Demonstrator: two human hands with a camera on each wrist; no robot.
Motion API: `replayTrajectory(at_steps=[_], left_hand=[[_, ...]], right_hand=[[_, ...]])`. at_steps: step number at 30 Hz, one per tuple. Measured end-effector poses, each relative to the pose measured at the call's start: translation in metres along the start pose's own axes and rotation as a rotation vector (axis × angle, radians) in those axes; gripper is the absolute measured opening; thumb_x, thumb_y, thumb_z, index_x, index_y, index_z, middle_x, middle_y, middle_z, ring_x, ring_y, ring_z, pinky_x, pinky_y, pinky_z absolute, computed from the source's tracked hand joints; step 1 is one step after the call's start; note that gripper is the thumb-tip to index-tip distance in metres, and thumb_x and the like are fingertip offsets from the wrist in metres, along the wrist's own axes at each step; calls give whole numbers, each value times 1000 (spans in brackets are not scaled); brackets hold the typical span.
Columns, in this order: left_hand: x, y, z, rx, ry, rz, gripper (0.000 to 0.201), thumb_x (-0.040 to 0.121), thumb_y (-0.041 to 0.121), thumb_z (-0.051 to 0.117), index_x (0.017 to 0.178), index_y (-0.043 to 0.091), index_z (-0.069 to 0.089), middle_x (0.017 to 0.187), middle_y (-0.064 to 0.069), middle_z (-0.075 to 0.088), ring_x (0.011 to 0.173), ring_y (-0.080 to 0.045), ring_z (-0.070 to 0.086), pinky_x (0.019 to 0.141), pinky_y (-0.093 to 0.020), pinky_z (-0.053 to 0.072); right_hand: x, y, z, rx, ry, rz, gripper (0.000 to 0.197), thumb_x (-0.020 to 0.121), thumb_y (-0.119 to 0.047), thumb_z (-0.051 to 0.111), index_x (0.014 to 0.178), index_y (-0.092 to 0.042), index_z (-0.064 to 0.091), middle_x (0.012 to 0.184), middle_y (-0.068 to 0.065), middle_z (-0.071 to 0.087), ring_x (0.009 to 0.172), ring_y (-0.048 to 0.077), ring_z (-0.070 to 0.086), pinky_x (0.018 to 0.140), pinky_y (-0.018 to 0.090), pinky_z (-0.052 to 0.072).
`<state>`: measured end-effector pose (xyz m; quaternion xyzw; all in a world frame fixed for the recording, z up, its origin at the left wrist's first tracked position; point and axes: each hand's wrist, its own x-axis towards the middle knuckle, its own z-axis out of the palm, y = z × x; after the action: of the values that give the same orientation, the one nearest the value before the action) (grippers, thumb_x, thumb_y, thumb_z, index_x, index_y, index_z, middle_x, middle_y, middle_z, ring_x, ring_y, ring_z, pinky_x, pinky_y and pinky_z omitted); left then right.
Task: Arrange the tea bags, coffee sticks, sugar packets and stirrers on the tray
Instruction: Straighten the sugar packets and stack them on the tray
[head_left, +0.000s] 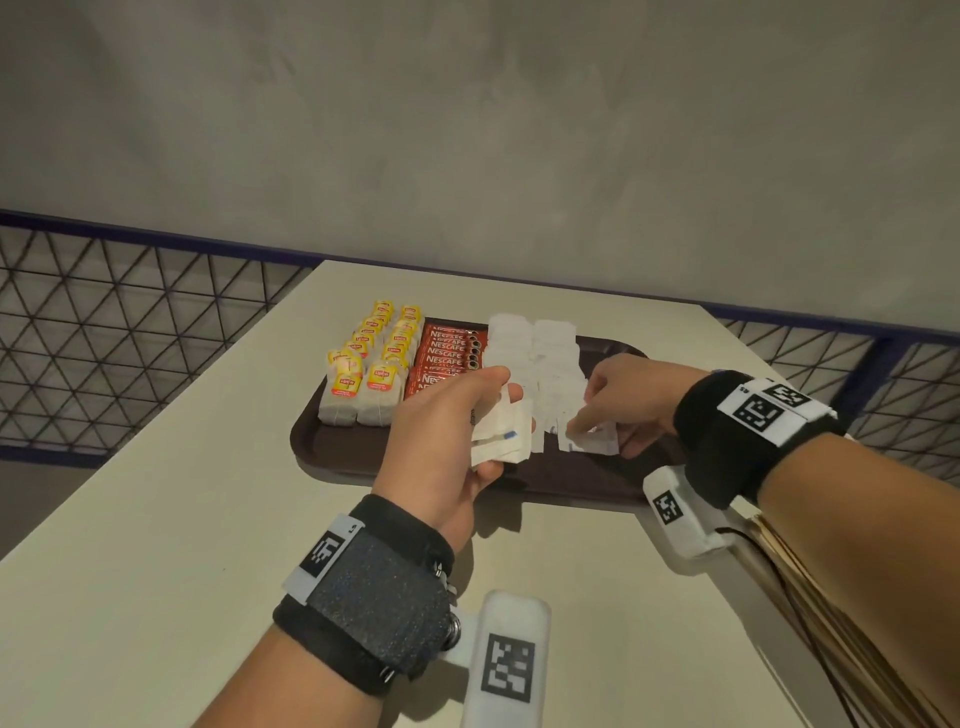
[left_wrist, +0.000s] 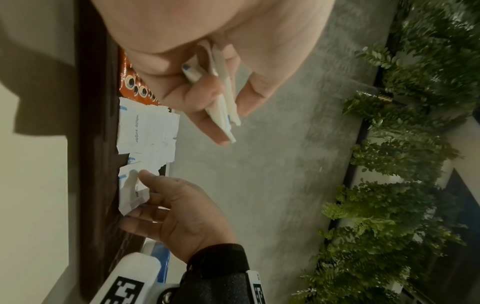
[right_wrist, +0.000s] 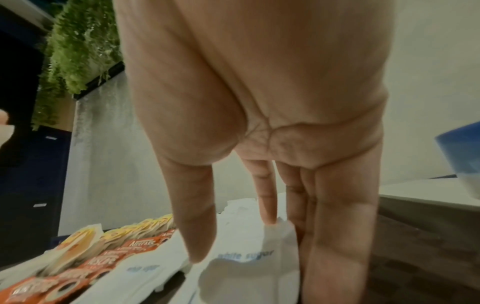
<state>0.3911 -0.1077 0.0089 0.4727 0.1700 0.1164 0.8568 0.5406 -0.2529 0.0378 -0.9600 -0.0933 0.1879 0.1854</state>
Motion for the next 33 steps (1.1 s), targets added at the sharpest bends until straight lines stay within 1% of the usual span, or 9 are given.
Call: replayTrajectory(at_steps=[3, 7, 10, 14, 20, 24, 27, 31, 33], left_hand=[[0, 0, 1, 8, 6, 0, 16, 93, 14, 63, 103, 14, 76, 101, -8, 78, 73, -22, 64, 41, -22, 31], [-1, 0, 1, 11, 5, 2, 16, 94, 14, 62, 102, 16, 76, 103, -8, 78, 81, -25, 65, 42, -22, 32], [-1, -1, 0, 13, 2, 9, 18, 95, 13, 61, 104, 16, 76, 99, -5, 79, 78, -24, 64, 40, -22, 32], [0, -1, 0, 17, 8, 13, 18, 94, 13, 62, 105, 15, 76, 99, -6, 79, 76, -22, 65, 39, -22, 33], [1, -2, 1, 15, 17, 4, 16, 94, 14, 63, 104, 14, 75, 104, -10, 78, 79, -24, 66, 39, -22, 33], [1, -2, 1, -10, 23, -7, 16, 95, 13, 61, 104, 16, 74, 107, -12, 76, 73, -20, 65, 39, -22, 36], [3, -2, 1, -44, 32, -18, 20, 96, 12, 57, 106, 19, 72, 109, -11, 76, 79, -22, 66, 40, -22, 39], [6, -3, -1, -90, 41, -25, 36, 92, 5, 50, 122, 18, 65, 114, -13, 73, 87, -28, 68, 42, -24, 45], [8, -4, -1, -114, 39, -16, 45, 91, -1, 45, 129, 18, 60, 110, -12, 73, 89, -30, 68, 44, -25, 48]], right_hand=[[-5, -1, 1, -121, -19, -19, 45, 82, -30, 84, 115, -13, 58, 106, 9, 67, 83, 24, 70, 78, 39, 65], [-6, -4, 6, -178, -23, -38, 50, 85, -23, 82, 120, -21, 47, 102, 5, 61, 78, 22, 67, 76, 36, 64], [-3, -7, 7, -200, -3, -27, 66, 83, -23, 84, 134, -16, 42, 111, 9, 61, 81, 29, 72, 76, 42, 65], [-1, -9, 5, -249, 24, -34, 68, 85, -19, 82, 139, -9, 41, 119, 15, 62, 92, 37, 73, 81, 48, 63], [1, -9, 3, -321, 43, -68, 63, 88, -20, 79, 139, -7, 45, 107, 8, 59, 91, 33, 72, 83, 44, 63], [4, -9, 6, -336, 50, -73, 65, 84, -23, 82, 135, -8, 46, 113, 11, 65, 86, 30, 72, 80, 43, 64], [6, -12, 9, -356, 60, -93, 75, 82, -23, 84, 139, -8, 39, 115, 12, 65, 87, 30, 72, 80, 44, 64], [9, -15, 9, -382, 75, -111, 82, 81, -25, 85, 143, -6, 35, 117, 12, 64, 90, 30, 72, 82, 44, 63], [12, -13, 9, -370, 80, -102, 82, 81, -26, 85, 144, -7, 34, 116, 11, 63, 87, 28, 72, 82, 42, 63]])
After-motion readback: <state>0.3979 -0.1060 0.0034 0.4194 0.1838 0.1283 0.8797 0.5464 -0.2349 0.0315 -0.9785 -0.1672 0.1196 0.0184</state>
